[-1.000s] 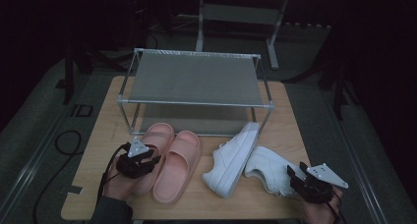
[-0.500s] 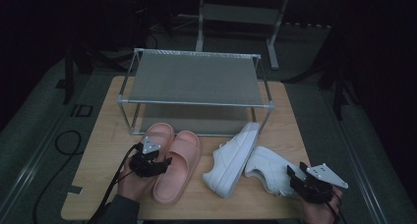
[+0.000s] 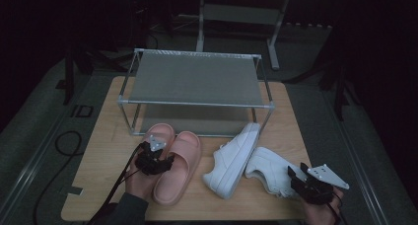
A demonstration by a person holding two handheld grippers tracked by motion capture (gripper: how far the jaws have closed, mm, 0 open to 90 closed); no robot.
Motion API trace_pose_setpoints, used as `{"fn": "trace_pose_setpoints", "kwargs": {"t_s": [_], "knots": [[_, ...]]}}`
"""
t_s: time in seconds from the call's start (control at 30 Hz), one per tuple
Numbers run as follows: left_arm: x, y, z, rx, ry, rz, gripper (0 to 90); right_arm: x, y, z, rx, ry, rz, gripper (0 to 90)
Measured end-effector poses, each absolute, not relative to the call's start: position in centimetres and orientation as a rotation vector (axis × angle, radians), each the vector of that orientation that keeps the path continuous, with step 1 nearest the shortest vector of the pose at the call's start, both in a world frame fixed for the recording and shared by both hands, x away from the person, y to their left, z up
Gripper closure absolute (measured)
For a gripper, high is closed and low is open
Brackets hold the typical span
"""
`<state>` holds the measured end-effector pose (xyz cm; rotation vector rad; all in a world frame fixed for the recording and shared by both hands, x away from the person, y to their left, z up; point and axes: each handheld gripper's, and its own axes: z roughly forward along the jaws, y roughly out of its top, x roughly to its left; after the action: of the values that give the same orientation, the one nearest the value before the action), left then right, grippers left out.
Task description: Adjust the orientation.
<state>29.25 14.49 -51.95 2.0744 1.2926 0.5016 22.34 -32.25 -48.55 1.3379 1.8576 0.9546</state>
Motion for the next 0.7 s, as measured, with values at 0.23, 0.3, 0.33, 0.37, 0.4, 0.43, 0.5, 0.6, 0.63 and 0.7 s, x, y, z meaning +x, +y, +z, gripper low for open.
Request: {"fn": "trace_pose_setpoints", "kwargs": {"t_s": [0.23, 0.3, 0.33, 0.37, 0.4, 0.43, 0.5, 0.6, 0.63, 0.7], "knots": [[29.32, 14.65, -51.93, 2.082, 1.292, 0.508, 60.4, 22.37, -32.24, -48.56, 1.337, 1.856, 0.954, 50.9], [29.26, 14.77, -51.82, 2.085, 1.291, 0.516, 65.5, 22.39, -32.24, -48.57, 1.338, 1.856, 0.954, 50.9], [29.29, 14.81, -51.80, 2.086, 1.294, 0.507, 67.5, 22.39, -32.23, -48.57, 1.337, 1.856, 0.954, 50.9], [29.32, 14.89, -51.79, 2.086, 1.291, 0.504, 67.8, 22.39, -32.23, -48.57, 1.336, 1.856, 0.954, 50.9], [29.35, 14.95, -51.77, 2.088, 1.290, 0.499, 68.5, 22.38, -32.24, -48.57, 1.337, 1.856, 0.954, 50.9], [29.36, 14.96, -51.77, 2.089, 1.288, 0.498, 68.9, 22.39, -32.25, -48.57, 1.337, 1.856, 0.955, 50.9], [29.39, 14.98, -51.76, 2.087, 1.290, 0.495, 69.3, 22.40, -32.26, -48.56, 1.337, 1.858, 0.955, 50.9], [29.44, 15.06, -51.76, 2.086, 1.289, 0.488, 69.6, 22.41, -32.27, -48.57, 1.336, 1.858, 0.956, 50.9], [29.46, 15.10, -51.75, 2.087, 1.289, 0.485, 69.6, 22.41, -32.28, -48.58, 1.336, 1.858, 0.957, 50.9], [29.49, 15.20, -51.76, 2.082, 1.289, 0.478, 69.6, 22.40, -32.29, -48.57, 1.336, 1.858, 0.957, 50.9]]}}
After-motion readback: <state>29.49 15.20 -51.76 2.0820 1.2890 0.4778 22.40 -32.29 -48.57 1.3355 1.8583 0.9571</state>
